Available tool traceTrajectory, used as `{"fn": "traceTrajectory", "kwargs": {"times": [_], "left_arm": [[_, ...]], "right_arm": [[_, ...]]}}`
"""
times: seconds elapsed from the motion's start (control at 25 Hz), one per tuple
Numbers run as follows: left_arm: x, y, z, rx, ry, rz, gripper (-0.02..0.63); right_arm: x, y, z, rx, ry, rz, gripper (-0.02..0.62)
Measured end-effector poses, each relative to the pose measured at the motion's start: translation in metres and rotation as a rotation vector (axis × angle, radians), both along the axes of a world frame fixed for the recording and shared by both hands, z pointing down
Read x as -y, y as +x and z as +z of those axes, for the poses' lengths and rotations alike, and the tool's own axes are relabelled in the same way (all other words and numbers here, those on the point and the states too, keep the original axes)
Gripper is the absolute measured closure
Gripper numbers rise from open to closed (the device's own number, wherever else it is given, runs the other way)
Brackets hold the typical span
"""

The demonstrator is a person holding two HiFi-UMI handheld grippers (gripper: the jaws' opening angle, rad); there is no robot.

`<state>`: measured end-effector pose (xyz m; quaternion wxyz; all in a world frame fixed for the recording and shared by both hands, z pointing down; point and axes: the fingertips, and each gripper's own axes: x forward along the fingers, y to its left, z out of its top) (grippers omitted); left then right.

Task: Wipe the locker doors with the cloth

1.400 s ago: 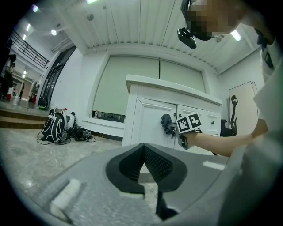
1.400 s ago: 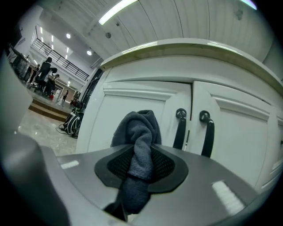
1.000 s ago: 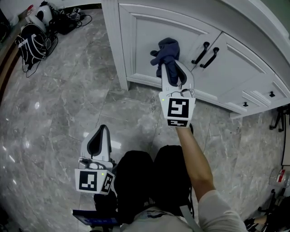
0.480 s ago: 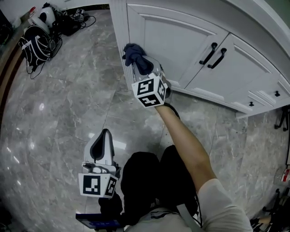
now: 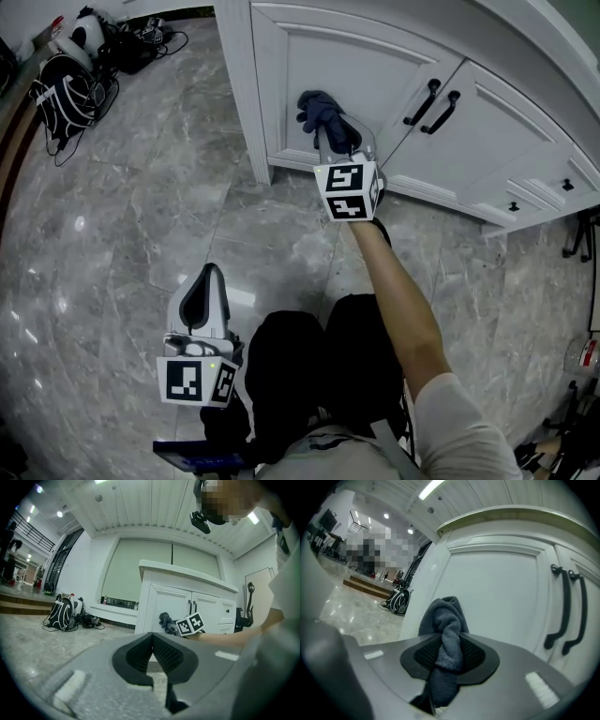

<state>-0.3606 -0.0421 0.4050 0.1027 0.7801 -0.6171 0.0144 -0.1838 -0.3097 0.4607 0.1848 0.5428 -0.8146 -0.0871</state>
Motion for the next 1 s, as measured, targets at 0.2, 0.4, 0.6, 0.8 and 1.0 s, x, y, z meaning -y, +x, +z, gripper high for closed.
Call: {"fn": "traceTrajectory", "kwargs": {"times": [0.2,0.4,0.6,0.8,1.0], "left_arm": [[0.002,0.009,-0.001,-0.001,0.003,0.016,0.604],[0.002,0.02,-0.002,0.0,0.004,0.035,0.604],[0.002,0.026,-0.002,-0.001,0.005,0.042,0.604],[0.004,0.026,-0.003,-0.003,0.007,0.043,0.604],[0.004,0.026,0.0,-0.005,0.003,0.042,0.604]], "right_arm": [[-0.007,0.06,-0.003,-0.002,0.005,0.099,0.497],[-0.014,0.099,0.0,-0.001,0.005,0.164,0.499],[-0.027,0.105,-0.004,0.009,0.029,0.158,0.499],[-0.058,0.058,-0.015,-0.023,0.095,0.009,0.497],[-0.075,-0.014,-0.003,-0.038,0.098,-0.148,0.495]]}}
